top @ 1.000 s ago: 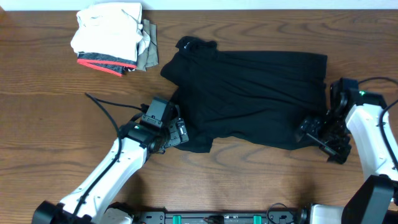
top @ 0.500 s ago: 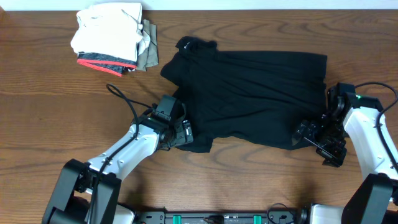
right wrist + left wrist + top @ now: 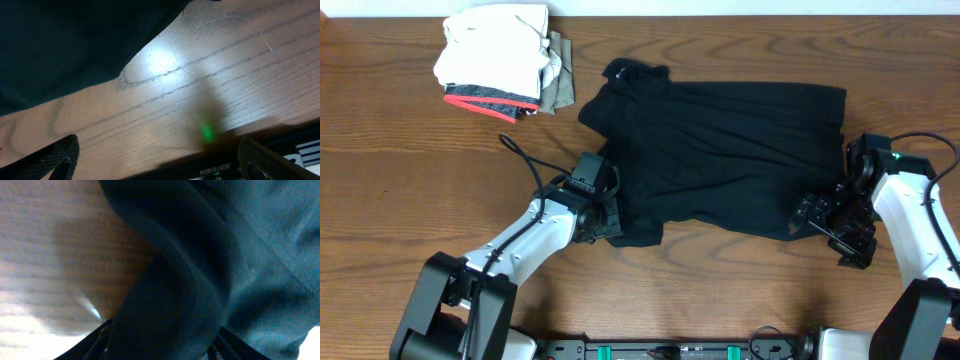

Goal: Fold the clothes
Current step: 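Move both grippers down to the shirt's lower hem corners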

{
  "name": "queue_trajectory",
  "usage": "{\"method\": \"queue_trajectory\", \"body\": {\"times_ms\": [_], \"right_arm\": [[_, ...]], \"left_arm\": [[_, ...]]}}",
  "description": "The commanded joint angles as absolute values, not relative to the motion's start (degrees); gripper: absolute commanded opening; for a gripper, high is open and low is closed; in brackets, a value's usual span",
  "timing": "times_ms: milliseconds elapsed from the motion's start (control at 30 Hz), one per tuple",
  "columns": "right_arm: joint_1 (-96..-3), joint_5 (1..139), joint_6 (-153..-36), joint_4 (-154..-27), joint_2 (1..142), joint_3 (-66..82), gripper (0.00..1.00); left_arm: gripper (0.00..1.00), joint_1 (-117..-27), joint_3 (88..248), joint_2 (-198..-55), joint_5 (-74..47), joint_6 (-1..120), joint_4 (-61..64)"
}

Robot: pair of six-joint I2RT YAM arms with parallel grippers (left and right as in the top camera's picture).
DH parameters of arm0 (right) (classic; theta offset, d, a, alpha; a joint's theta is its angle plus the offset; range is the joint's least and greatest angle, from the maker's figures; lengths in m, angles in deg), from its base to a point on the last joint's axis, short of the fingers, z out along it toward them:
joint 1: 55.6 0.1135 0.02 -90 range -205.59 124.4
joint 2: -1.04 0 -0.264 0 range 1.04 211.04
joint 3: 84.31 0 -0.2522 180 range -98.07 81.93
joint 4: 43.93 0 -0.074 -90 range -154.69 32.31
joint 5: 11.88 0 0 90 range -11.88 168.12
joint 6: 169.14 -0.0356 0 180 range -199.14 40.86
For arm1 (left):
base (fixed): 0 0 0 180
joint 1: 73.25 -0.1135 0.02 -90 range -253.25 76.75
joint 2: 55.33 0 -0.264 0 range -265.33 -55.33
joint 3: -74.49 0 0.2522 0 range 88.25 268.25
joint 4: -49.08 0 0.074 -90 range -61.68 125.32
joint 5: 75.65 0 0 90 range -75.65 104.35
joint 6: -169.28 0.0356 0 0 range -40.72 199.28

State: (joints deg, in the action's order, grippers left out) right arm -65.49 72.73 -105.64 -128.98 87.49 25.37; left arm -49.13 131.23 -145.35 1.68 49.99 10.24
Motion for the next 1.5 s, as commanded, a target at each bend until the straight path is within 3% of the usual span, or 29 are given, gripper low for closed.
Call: {"method": "queue_trajectory", "body": {"times_ms": [0, 300, 333, 500, 667, 933, 1367, 1467], "right_arm": [[-65.16, 72.6, -105.09, -129.05, 86.44, 25.44, 0.99], [-65.16, 72.47, -105.24, -129.0, 86.44, 25.44, 0.99], [-65.16, 72.47, -105.22, -129.0, 86.44, 25.44, 0.99], [-65.16, 72.47, -105.24, -129.09, 86.44, 25.46, 0.99], [-65.16, 72.47, -105.77, -129.66, 86.44, 25.48, 0.99], [-65.18, 76.67, -119.67, -131.36, 85.33, 29.09, 0.99], [-68.83, 78.26, -123.45, -115.87, 84.5, 37.15, 0.99], [-70.69, 78.24, -123.43, -113.29, 84.5, 37.15, 0.99]], "left_arm": [[0.55, -49.17, 130.73, -145.77, -0.22, 50.71, 8.54], [0.14, -52.95, 130.92, -139.71, -0.2, 46.47, -0.64], [0.13, -53.32, 130.92, -138.93, -0.2, 46.58, -1.06], [0.13, -53.93, 130.92, -135.12, -0.22, 46.62, -2.68], [0.27, -53.96, 130.92, -133.75, -0.18, 46.62, -4.36], [0.28, -53.96, 130.9, -133.77, 0.89, 45.99, -5.19], [0.29, -53.96, 130.9, -133.77, 1.53, 46.01, -5.3], [0.35, -53.96, 130.9, -133.77, 1.53, 46.01, -5.3]]}}
